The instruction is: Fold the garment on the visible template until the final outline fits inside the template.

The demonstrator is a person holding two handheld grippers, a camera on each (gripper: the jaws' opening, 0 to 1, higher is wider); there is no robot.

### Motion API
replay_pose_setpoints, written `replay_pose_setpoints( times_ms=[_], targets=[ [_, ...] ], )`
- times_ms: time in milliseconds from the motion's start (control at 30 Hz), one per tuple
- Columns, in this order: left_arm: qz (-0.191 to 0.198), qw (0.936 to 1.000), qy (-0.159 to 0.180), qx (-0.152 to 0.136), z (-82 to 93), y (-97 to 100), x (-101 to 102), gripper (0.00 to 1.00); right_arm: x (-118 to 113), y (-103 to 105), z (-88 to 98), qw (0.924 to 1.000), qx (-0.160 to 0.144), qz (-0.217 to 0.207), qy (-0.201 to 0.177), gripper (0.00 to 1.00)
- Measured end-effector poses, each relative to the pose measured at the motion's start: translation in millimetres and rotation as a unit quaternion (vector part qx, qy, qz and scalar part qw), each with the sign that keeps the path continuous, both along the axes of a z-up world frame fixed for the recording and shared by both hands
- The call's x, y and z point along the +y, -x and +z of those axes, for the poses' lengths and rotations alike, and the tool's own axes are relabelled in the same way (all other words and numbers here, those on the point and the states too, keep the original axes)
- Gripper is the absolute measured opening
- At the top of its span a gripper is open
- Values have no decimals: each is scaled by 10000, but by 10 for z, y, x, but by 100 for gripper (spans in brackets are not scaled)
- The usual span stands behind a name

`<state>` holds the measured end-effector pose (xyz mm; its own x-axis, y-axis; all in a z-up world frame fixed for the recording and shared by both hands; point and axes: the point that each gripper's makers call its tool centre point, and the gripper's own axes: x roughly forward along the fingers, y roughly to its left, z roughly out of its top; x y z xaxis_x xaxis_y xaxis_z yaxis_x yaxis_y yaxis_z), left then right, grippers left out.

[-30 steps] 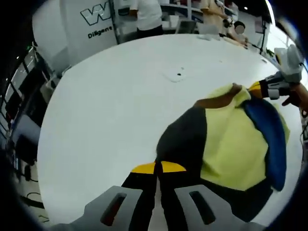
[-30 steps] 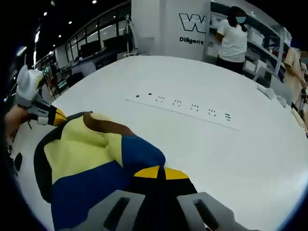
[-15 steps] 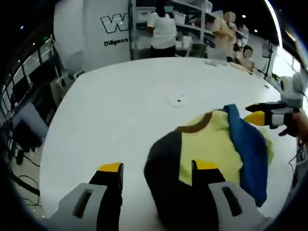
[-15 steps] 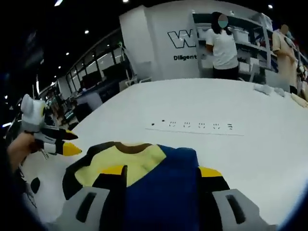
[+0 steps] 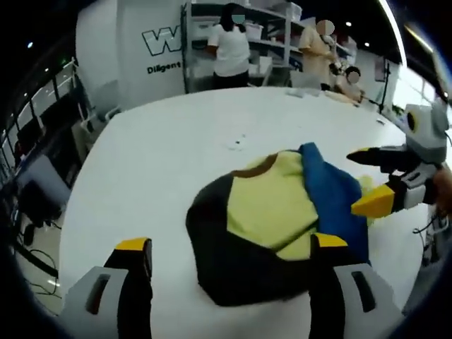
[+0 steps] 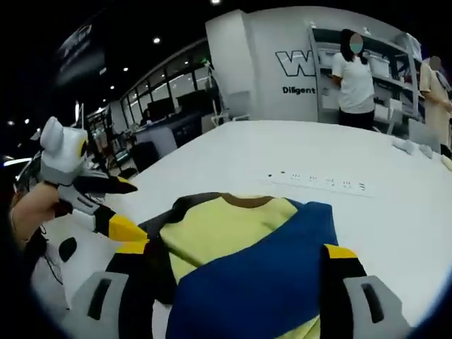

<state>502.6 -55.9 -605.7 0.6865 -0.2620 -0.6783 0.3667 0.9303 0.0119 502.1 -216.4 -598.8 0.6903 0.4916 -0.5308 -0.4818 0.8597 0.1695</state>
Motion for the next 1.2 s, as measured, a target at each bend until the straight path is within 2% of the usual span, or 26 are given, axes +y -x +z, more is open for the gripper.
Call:
replay_pose_setpoints(
  times_ms=[200,400,567,667,767,867,1000,1067,1200],
  targets=[
    [187,9997,141,31,-56,174,-72,97,69,243,-97,9998,76,196,62,96],
    [112,9998,110,121,-203,381,-190,93,42,461,-240,9993,212,289,111,93],
    [226,9989,257,330,-376,519,-260,91,49,667,-337,9983,362,460,31,81],
    [452,9978,309,363,-454,579,-262,88,62,759,-376,9979,346,544,105,79],
    [541,9960,560,437,-504,619,-316,83,97,867,-431,9967,362,687,228,74],
    [613,9949,643,474,-536,643,-341,80,101,932,-492,9957,336,749,418,71],
    [677,9945,629,488,-569,653,-366,75,119,1016,-543,9963,474,653,284,62],
    [804,9928,736,504,-577,643,-377,72,141,1049,-553,9968,577,536,137,58],
    [932,9907,789,606,-636,615,-386,67,172,1130,-644,9956,698,565,272,50]
  ],
)
